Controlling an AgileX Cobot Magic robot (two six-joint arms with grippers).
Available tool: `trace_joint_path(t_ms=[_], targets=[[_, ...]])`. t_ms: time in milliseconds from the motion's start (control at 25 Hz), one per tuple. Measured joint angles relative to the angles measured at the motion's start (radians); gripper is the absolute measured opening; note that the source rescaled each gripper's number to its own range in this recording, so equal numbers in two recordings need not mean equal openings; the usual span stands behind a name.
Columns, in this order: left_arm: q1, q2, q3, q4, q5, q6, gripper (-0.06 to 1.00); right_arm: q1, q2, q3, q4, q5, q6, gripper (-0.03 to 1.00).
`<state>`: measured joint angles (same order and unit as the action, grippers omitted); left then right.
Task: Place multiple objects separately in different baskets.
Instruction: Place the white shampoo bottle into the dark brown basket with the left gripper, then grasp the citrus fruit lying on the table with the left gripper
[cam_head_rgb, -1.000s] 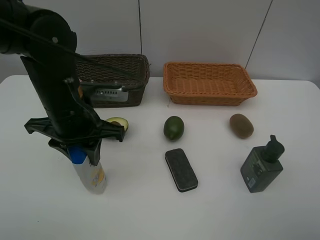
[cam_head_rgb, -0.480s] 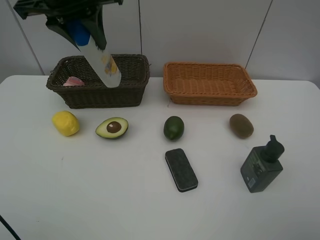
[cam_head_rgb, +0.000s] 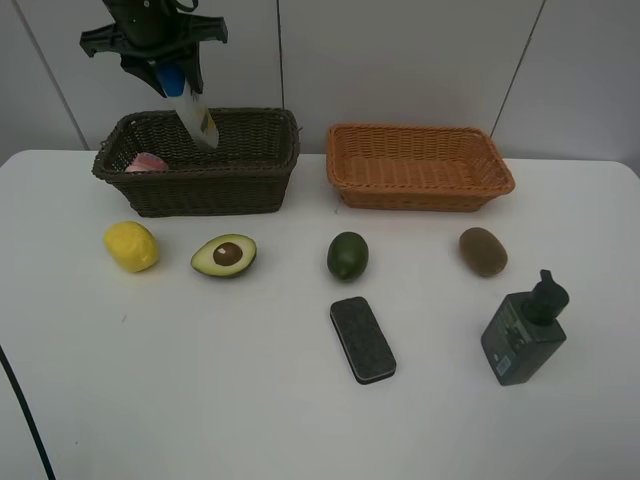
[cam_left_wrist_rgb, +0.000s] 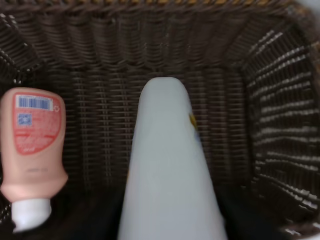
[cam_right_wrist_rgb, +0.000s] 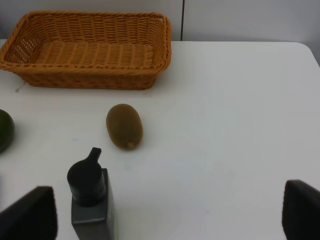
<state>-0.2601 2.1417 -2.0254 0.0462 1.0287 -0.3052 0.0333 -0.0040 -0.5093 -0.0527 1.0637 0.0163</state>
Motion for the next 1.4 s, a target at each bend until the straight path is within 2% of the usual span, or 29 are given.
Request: trace_joint_path(t_ms=[80,120,200,360,560,800,880,1040,1240,1400], targets=[[0.000,0.026,-0.001,0.004,-0.002,-0.003,0.75,0.000,0.000,0.000,0.000,0.000,0.000,0.98],[0.000,0.035,-0.001,0.004,-0.002,-0.006,0.85,0.000,0.000,0.000,0.000,0.000,0.000,0.98],[0.000,0.040,-0.001,0.005,-0.002,-0.014,0.94,0.000,0.000,0.000,0.000,0.000,0.000,0.98],[0.000,0.024,-0.002,0.004,0.029,-0.022,0.98,0.000,0.000,0.000,0.000,0.000,0.000,0.98],[0.000,-0.013,-0.079,0.003,0.166,-0.025,0.98,0.000,0.000,0.000,0.000,0.000,0.000,0.98],[0.000,-0.117,-0.065,-0.097,0.169,-0.004,0.98,0.000,0.000,0.000,0.000,0.000,0.000,0.98],[-0.001,-0.192,0.013,-0.114,0.169,0.005,0.98,0.000,0.000,0.000,0.000,0.000,0.000,0.98],[-0.001,-0.422,0.303,-0.110,0.168,-0.002,0.98,0.000,0.000,0.000,0.000,0.000,0.000,0.98],[-0.001,-0.678,0.699,-0.034,0.166,-0.116,0.98,0.000,0.000,0.000,0.000,0.000,0.000,0.98],[-0.001,-0.714,0.947,0.008,0.159,-0.133,0.98,0.000,0.000,0.000,0.000,0.000,0.000,0.98]])
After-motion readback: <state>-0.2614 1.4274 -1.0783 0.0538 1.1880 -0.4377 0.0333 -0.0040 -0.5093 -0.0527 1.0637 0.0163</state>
